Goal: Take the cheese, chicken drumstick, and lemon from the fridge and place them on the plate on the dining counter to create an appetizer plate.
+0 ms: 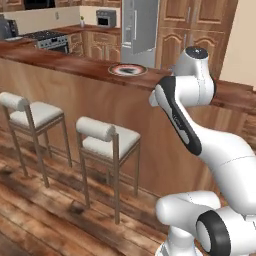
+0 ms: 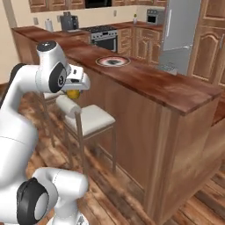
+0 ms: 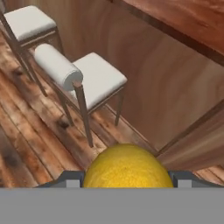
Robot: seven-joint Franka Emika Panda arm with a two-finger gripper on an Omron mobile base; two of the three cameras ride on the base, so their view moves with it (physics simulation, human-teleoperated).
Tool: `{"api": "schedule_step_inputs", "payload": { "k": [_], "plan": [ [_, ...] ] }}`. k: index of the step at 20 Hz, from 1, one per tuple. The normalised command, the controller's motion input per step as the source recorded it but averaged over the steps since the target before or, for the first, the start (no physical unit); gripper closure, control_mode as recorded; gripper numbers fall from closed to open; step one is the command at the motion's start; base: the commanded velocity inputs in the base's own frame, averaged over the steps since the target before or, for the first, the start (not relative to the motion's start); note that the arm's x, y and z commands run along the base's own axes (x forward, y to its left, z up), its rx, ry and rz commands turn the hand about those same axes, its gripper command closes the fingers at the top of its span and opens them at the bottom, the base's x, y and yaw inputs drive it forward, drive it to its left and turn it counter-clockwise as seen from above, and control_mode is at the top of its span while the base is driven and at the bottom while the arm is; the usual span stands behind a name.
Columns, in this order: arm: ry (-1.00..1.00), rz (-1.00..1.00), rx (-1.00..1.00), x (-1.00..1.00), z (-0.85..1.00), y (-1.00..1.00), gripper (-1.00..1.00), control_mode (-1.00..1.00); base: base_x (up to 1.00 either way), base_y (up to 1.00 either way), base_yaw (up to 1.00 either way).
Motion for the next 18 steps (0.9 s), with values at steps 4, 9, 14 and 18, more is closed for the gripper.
{"api": "schedule_step_inputs", "payload": {
  "k": [4, 9, 14, 18],
  "plan": [
    [0.00, 0.00, 0.00, 0.00, 0.00, 0.00, 1.00, 1.00, 0.14, 1.00, -0.51],
    [0.00, 0.00, 0.00, 0.00, 0.00, 0.00, 1.00, 1.00, 0.03, 0.98, -0.49],
    [0.00, 0.00, 0.00, 0.00, 0.00, 0.00, 1.00, 1.00, 0.14, 0.96, -0.48],
    [0.00, 0.00, 0.00, 0.00, 0.00, 0.00, 1.00, 1.00, 0.28, 0.99, -0.44]
  ]
}}
